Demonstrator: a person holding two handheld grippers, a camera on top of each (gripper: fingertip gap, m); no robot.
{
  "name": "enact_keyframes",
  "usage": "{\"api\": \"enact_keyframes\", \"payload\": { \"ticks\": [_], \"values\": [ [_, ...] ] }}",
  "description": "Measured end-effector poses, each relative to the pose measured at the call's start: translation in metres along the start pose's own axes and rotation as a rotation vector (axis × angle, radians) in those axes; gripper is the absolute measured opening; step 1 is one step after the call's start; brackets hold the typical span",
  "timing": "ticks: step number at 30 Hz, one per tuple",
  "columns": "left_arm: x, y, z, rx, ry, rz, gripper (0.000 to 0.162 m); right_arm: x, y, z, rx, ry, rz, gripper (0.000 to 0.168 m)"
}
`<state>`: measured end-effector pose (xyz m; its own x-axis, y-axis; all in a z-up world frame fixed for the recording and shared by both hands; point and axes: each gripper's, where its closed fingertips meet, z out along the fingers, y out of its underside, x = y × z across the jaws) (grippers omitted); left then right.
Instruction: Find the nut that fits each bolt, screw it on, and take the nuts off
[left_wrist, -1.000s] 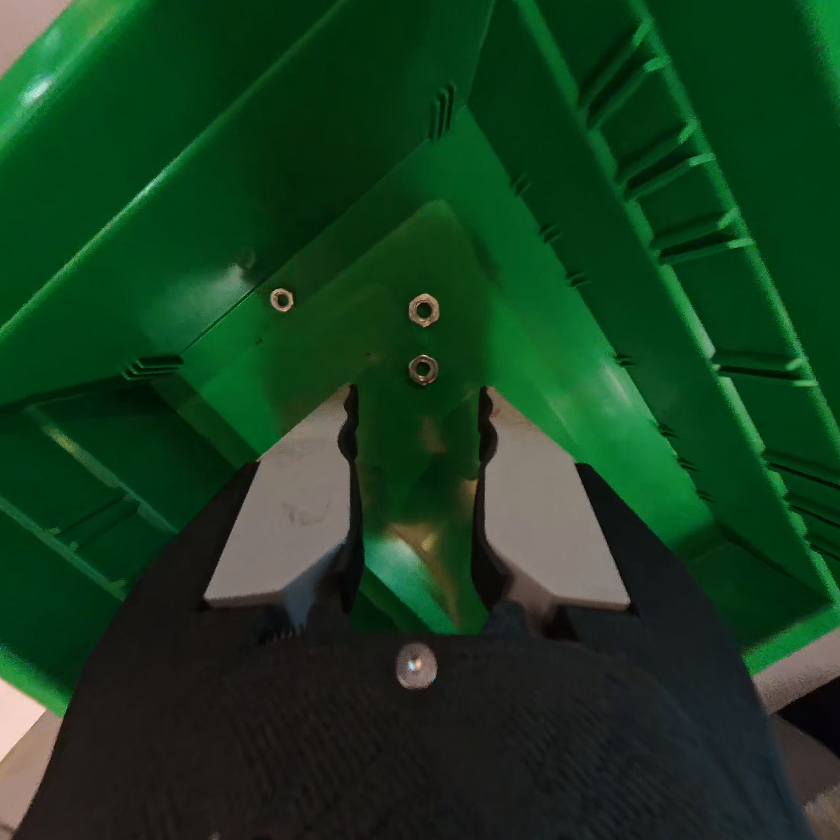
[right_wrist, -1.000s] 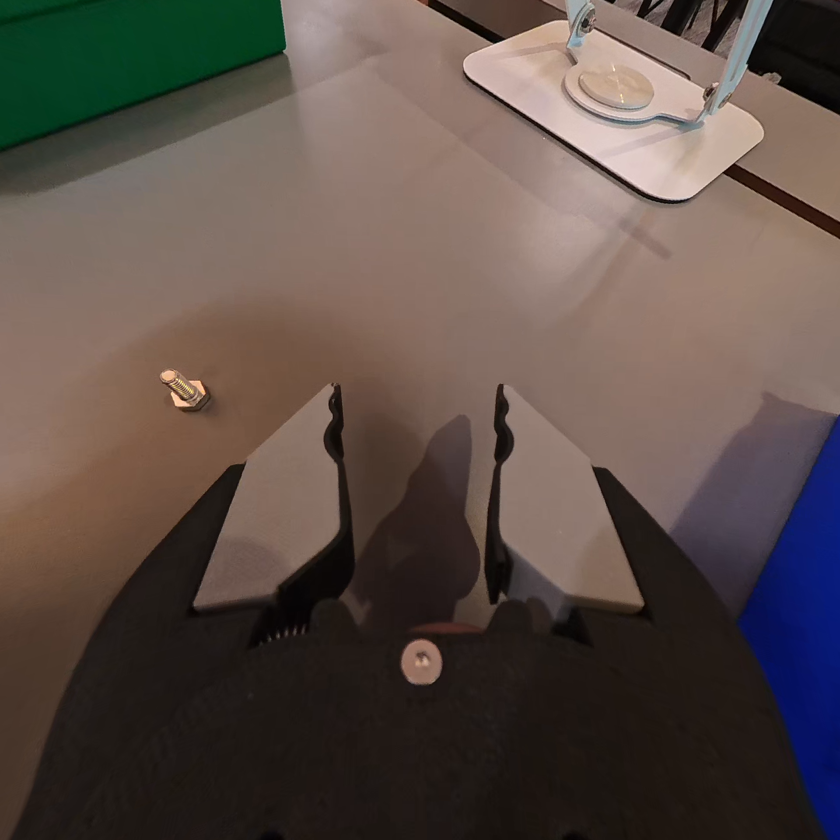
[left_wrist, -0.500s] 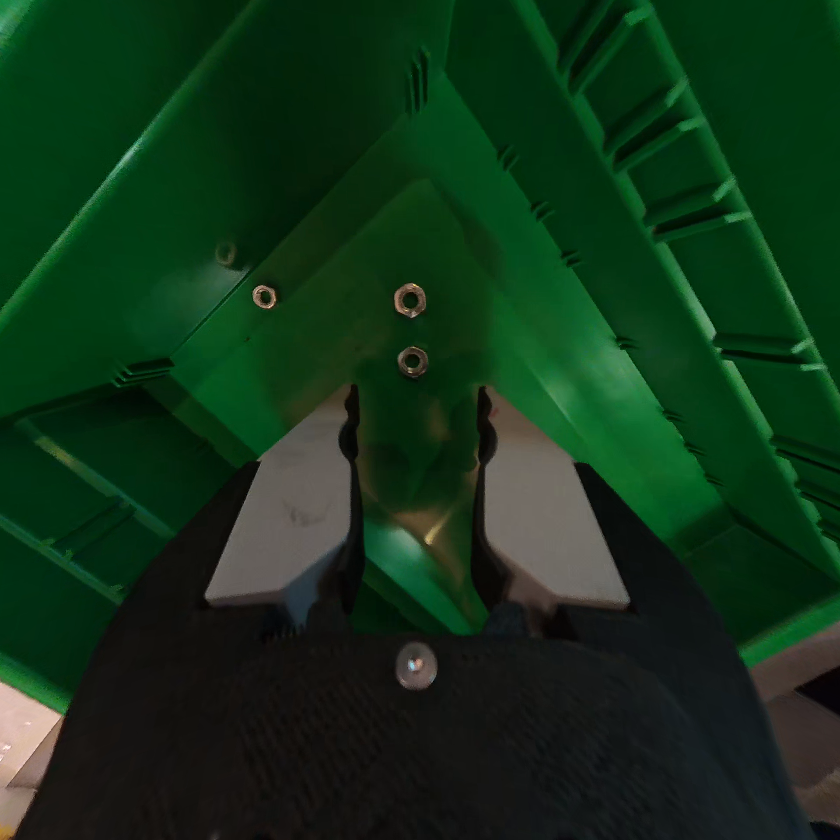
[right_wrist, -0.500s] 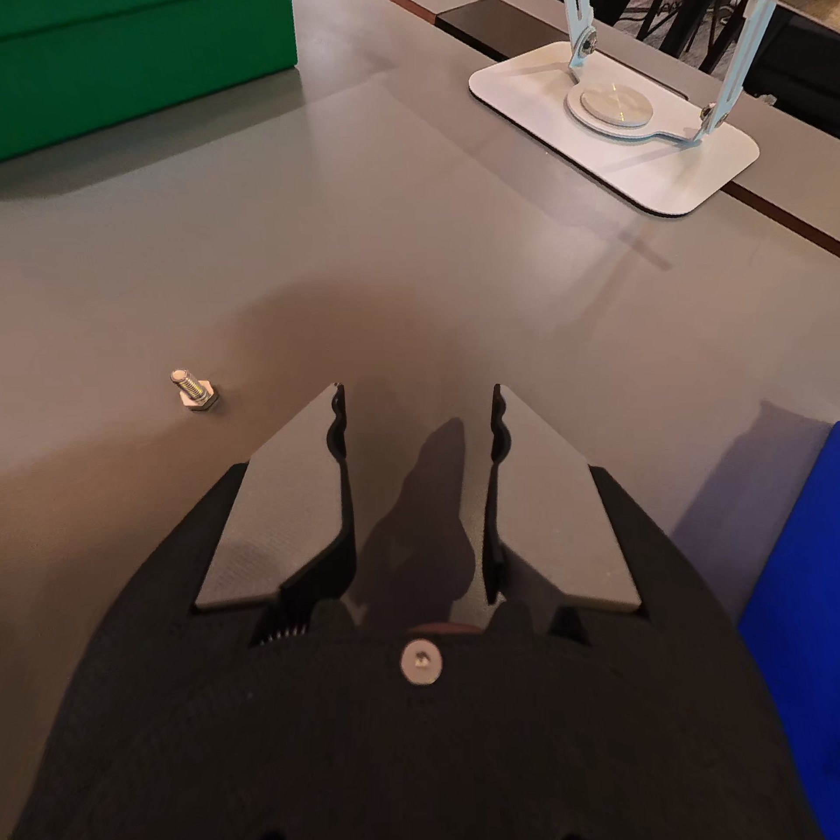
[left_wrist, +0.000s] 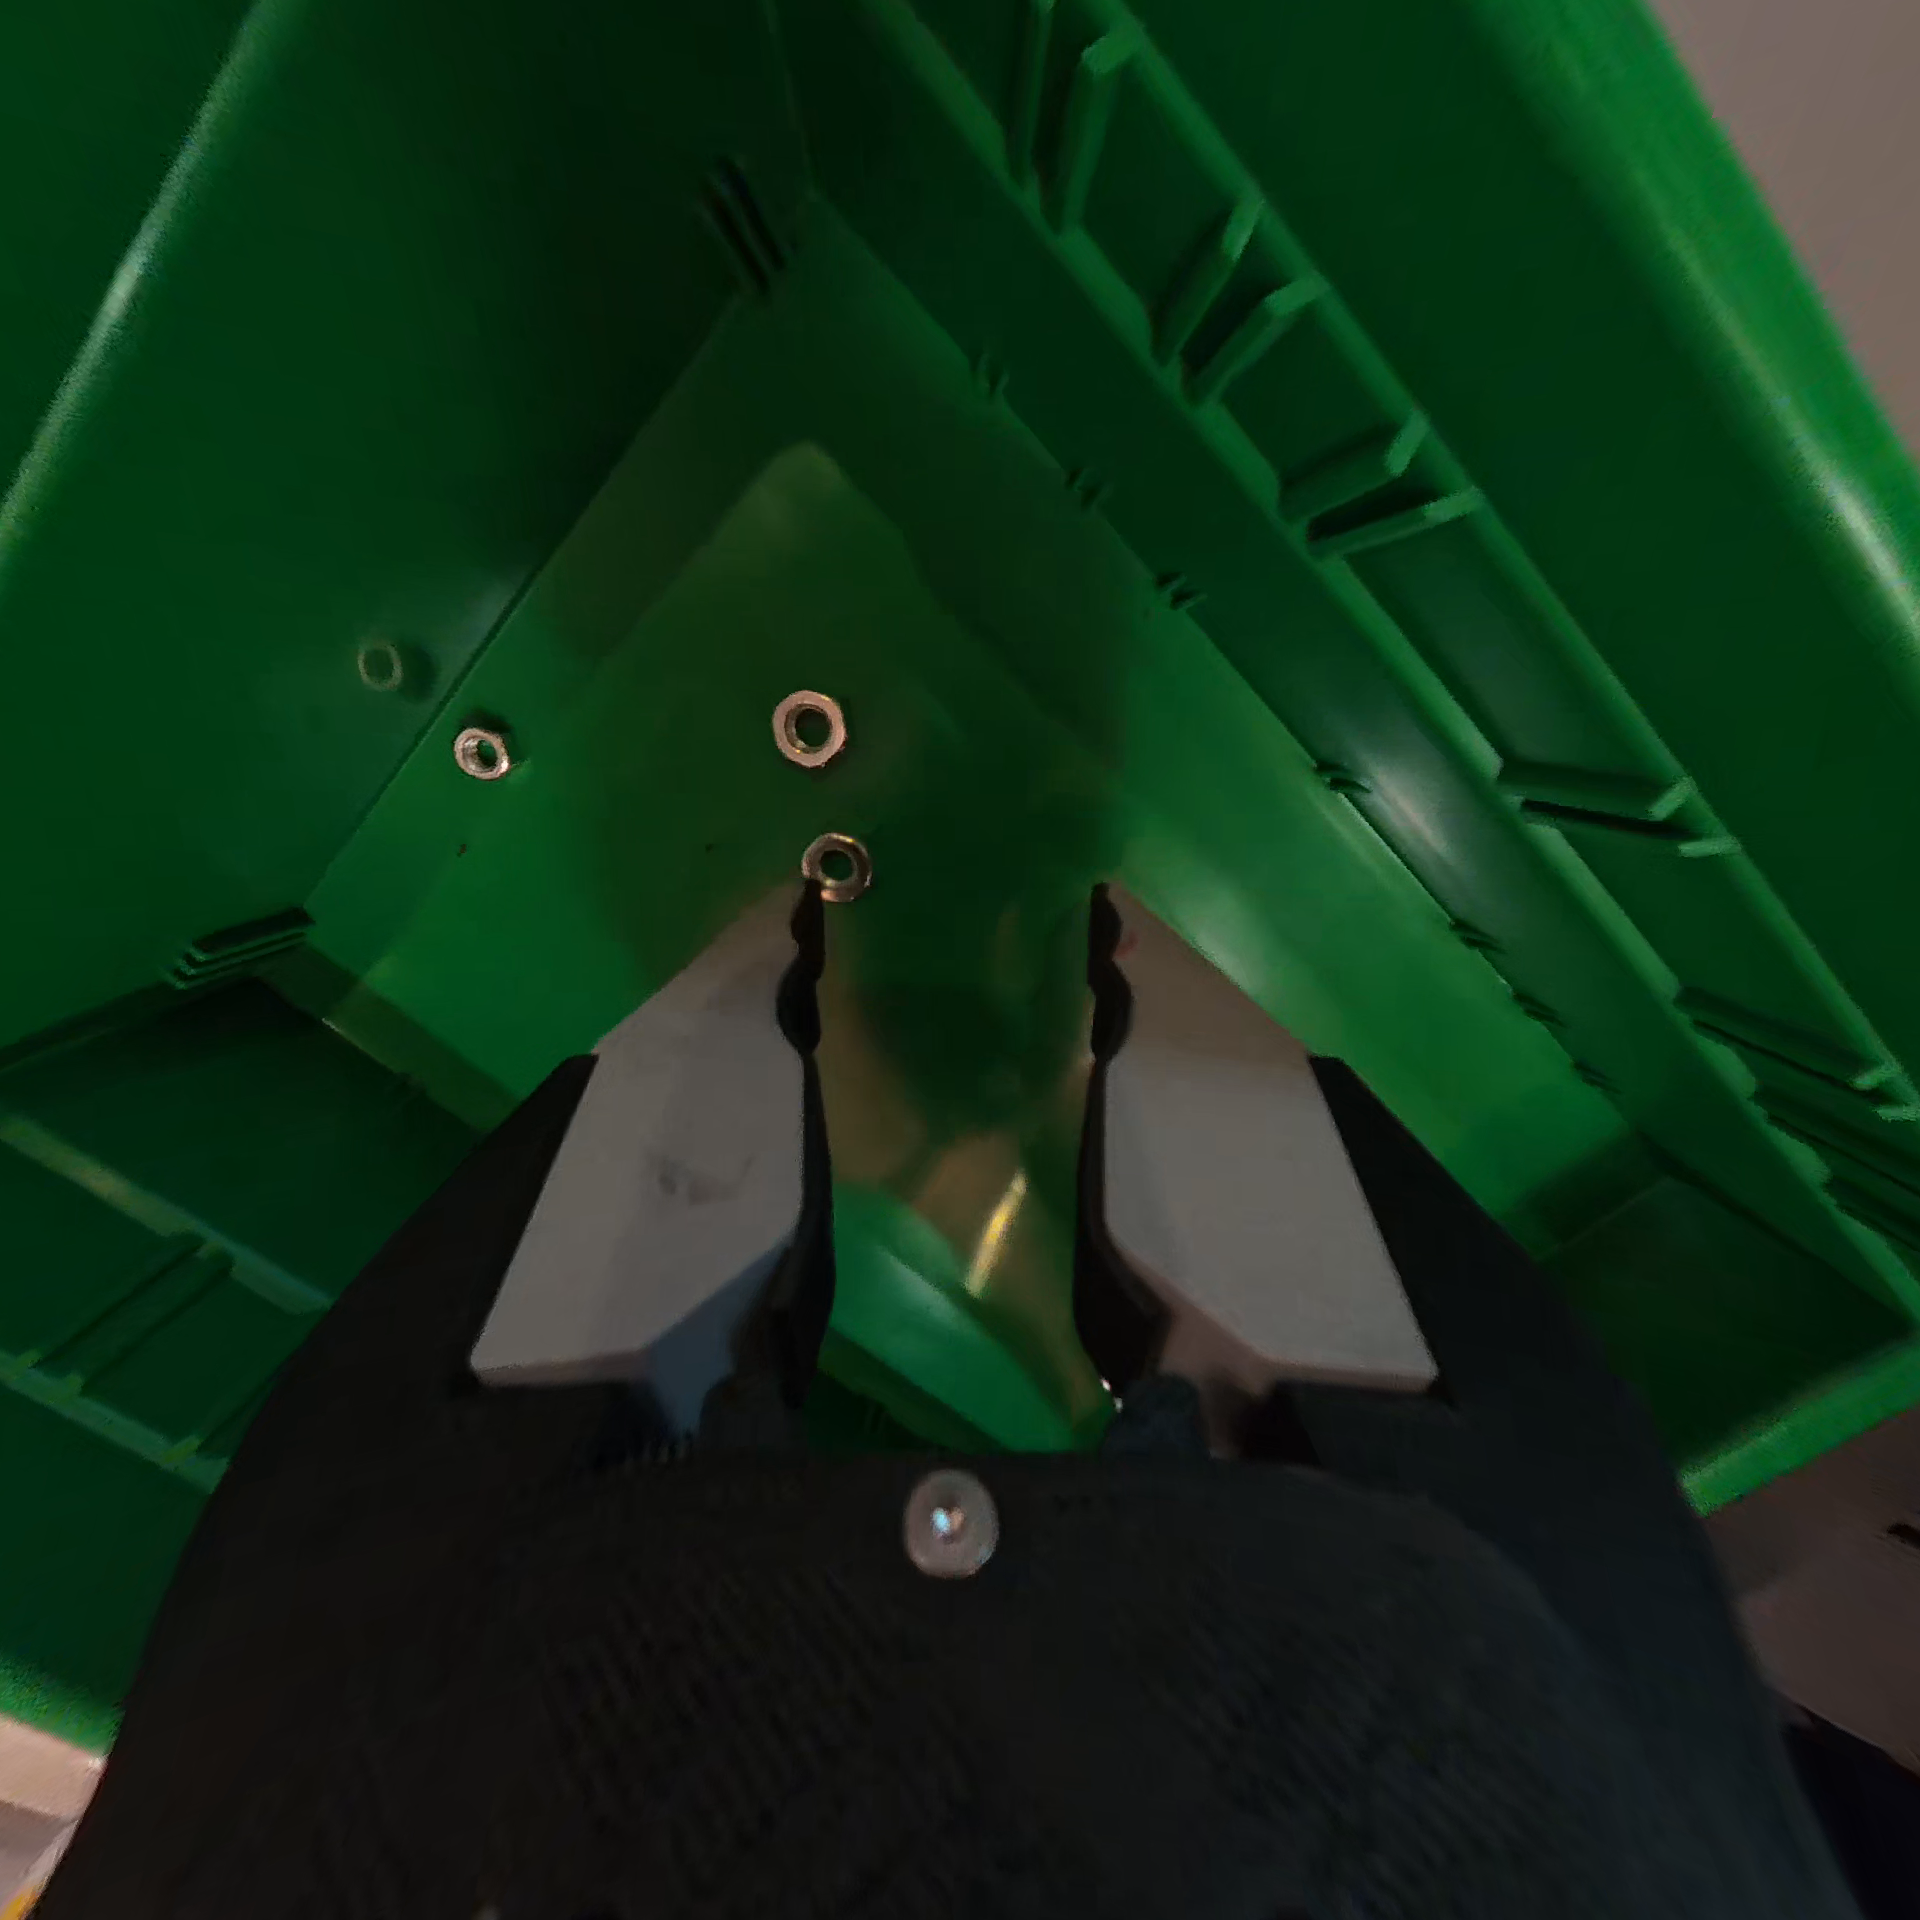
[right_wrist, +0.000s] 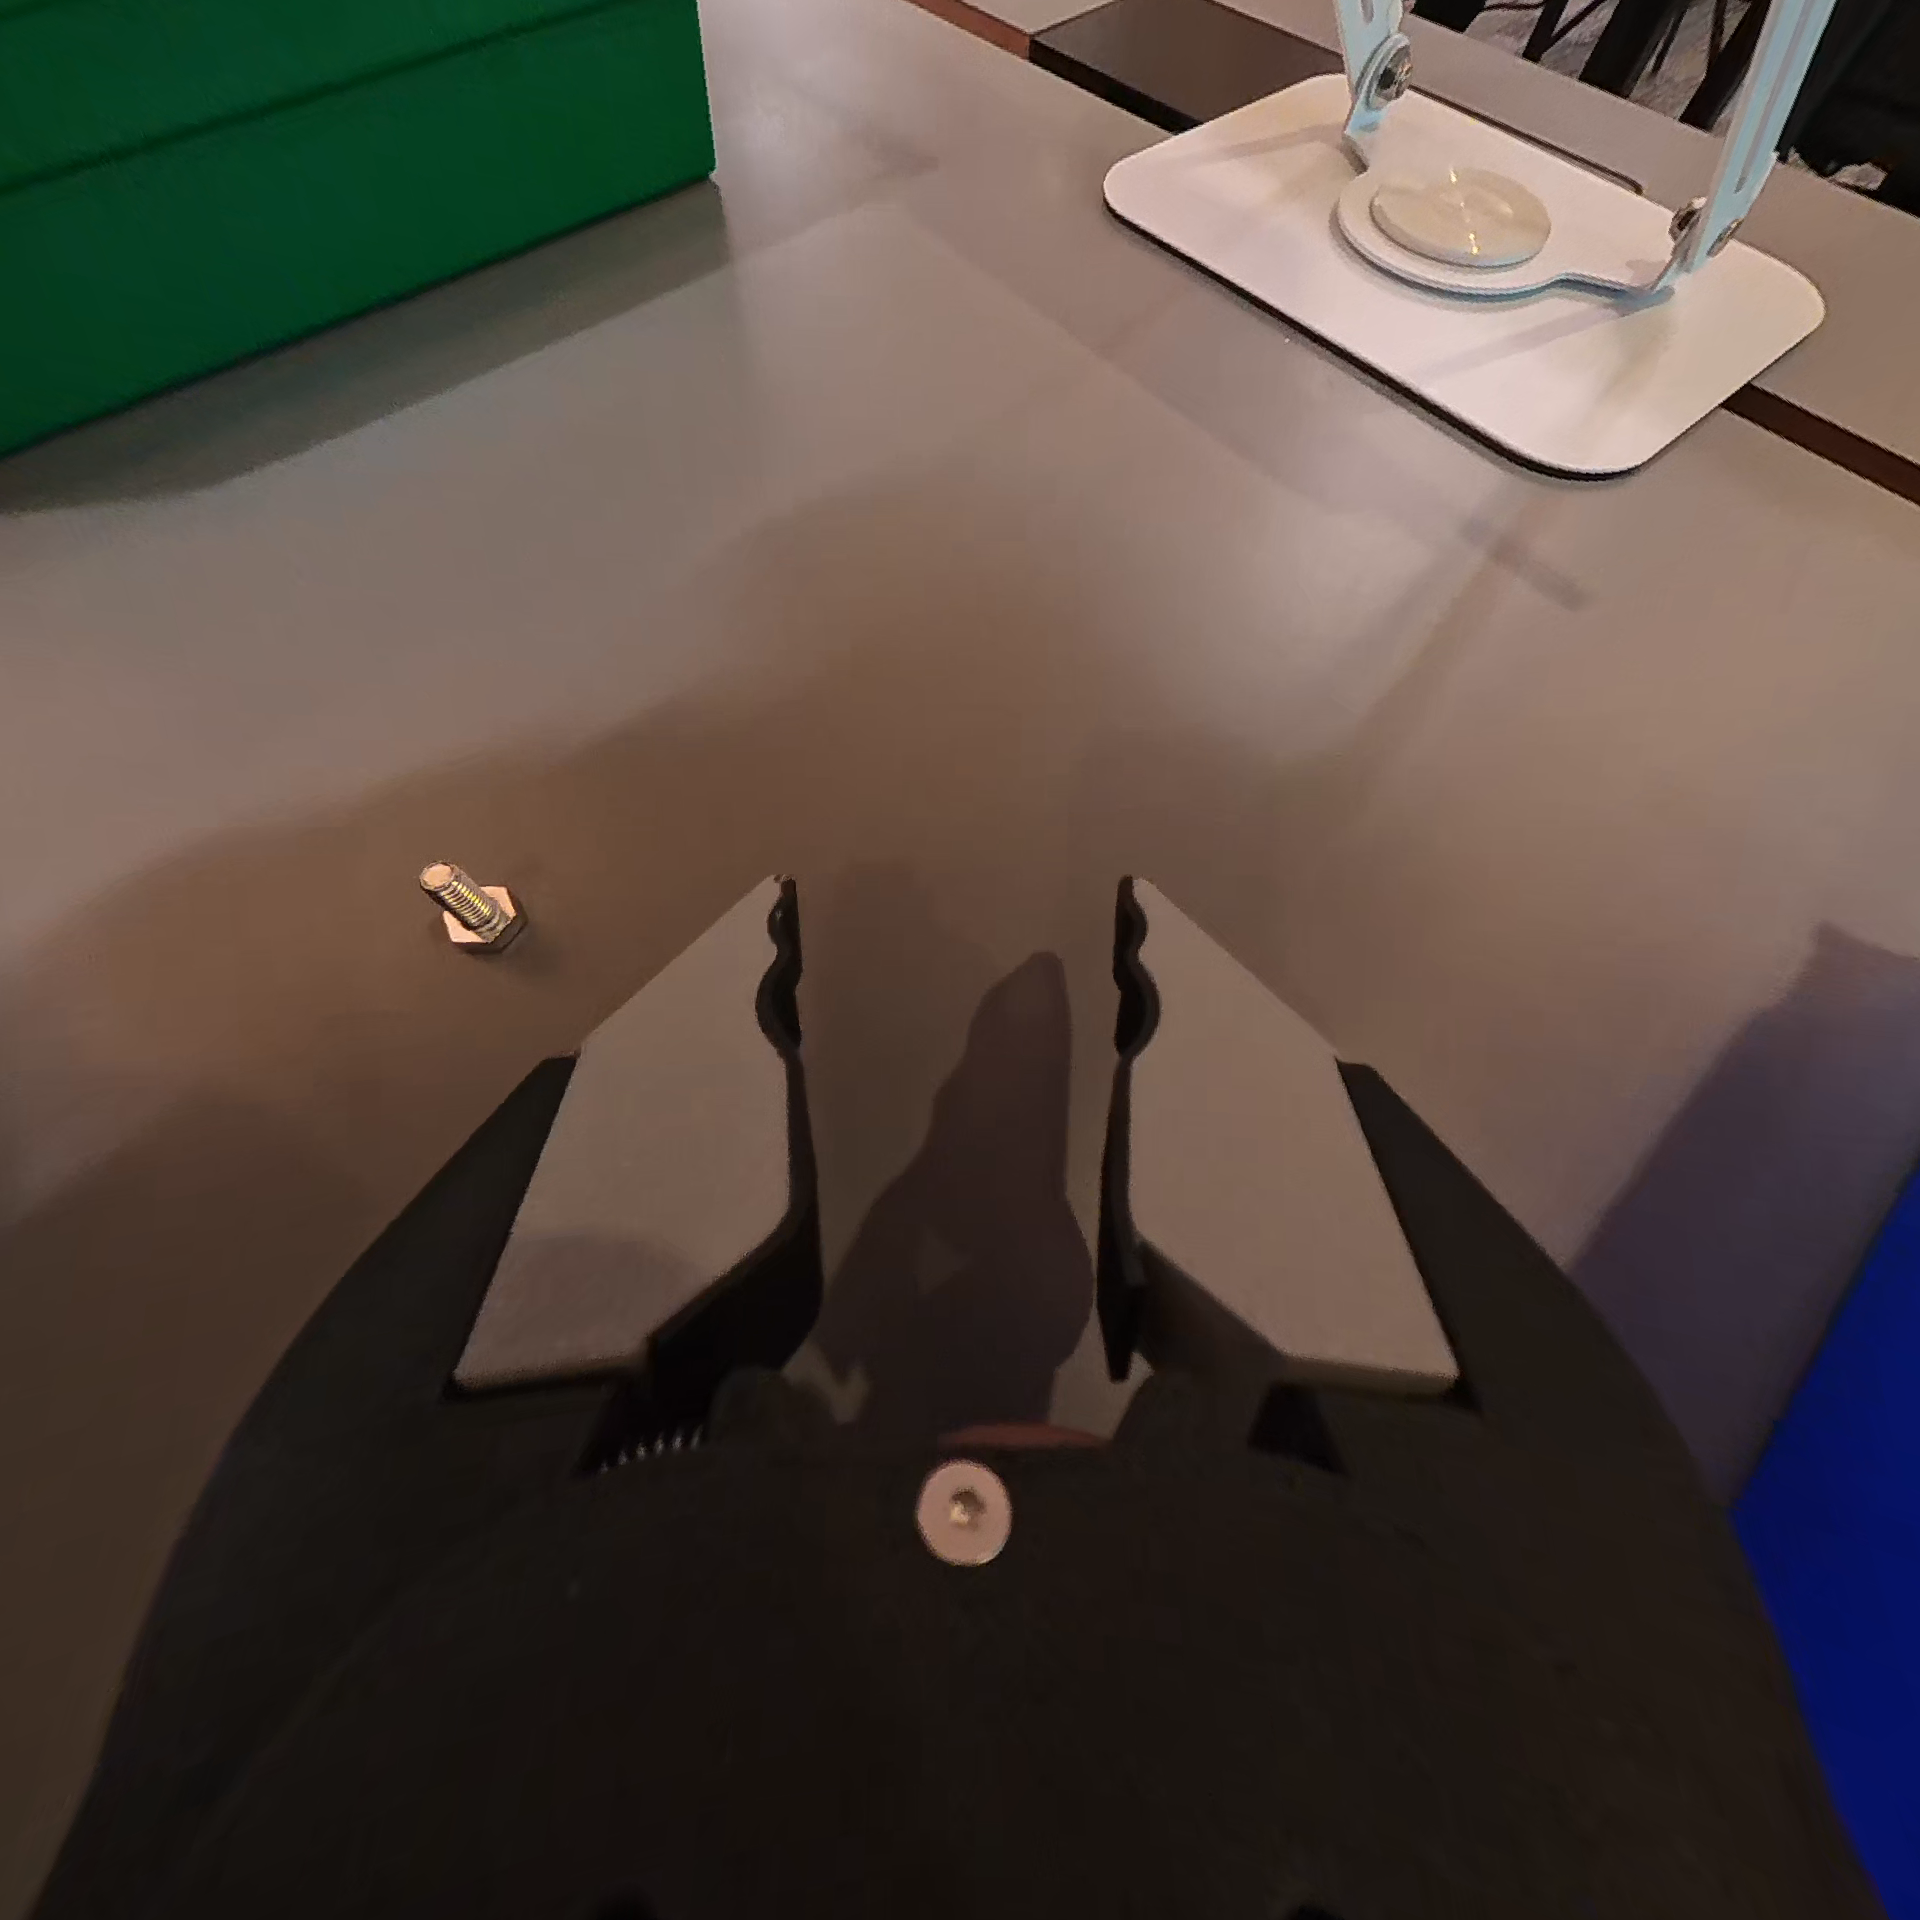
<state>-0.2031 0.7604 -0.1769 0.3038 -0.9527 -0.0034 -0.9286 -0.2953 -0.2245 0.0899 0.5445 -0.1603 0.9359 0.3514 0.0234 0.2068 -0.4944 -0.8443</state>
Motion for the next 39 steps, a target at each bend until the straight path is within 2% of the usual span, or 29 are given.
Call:
{"api": "enact_keyframes", "payload": {
  "ticks": [10, 15, 19, 22, 25, 28, 30, 32, 33, 36, 39],
  "values": [
    [-0.021, 0.007, -0.011, 0.042, -0.029, -0.077, 0.048, -0.002, -0.001, -0.001, 0.008, -0.007, -0.011, 0.059],
    [-0.023, 0.007, -0.005, 0.056, -0.024, -0.030, 0.032, -0.002, 0.001, 0.001, -0.008, 0.009, -0.034, 0.058],
    [-0.028, -0.001, -0.004, 0.067, -0.007, -0.022, 0.039, -0.001, 0.001, 0.001, -0.014, 0.015, -0.033, 0.057],
    [-0.029, -0.006, 0.001, 0.063, 0.022, -0.035, 0.037, 0.000, 0.000, 0.000, -0.004, 0.014, -0.022, 0.057],
    [-0.030, -0.001, 0.008, 0.024, 0.019, -0.058, 0.031, 0.000, -0.001, -0.001, 0.005, 0.015, -0.020, 0.057],
    [-0.025, 0.003, 0.007, 0.015, 0.040, -0.068, 0.031, -0.001, -0.001, -0.001, 0.007, 0.018, -0.031, 0.057],
    [-0.029, 0.003, 0.008, 0.029, 0.002, -0.064, 0.017, -0.001, -0.001, -0.001, 0.005, 0.019, -0.037, 0.057],
    [-0.032, 0.003, 0.008, 0.035, -0.017, -0.077, 0.011, -0.001, -0.001, -0.001, 0.004, 0.021, -0.042, 0.056],
    [-0.031, 0.002, 0.008, 0.042, -0.013, -0.083, 0.013, -0.001, -0.001, -0.001, 0.005, 0.023, -0.044, 0.056],
    [-0.021, -0.001, 0.007, 0.060, 0.036, -0.099, 0.031, -0.001, -0.002, -0.001, 0.012, 0.031, -0.053, 0.056],
    [-0.020, -0.002, 0.008, 0.066, 0.028, -0.091, 0.034, -0.002, -0.002, -0.002, 0.014, 0.031, -0.059, 0.056]
  ]
}}
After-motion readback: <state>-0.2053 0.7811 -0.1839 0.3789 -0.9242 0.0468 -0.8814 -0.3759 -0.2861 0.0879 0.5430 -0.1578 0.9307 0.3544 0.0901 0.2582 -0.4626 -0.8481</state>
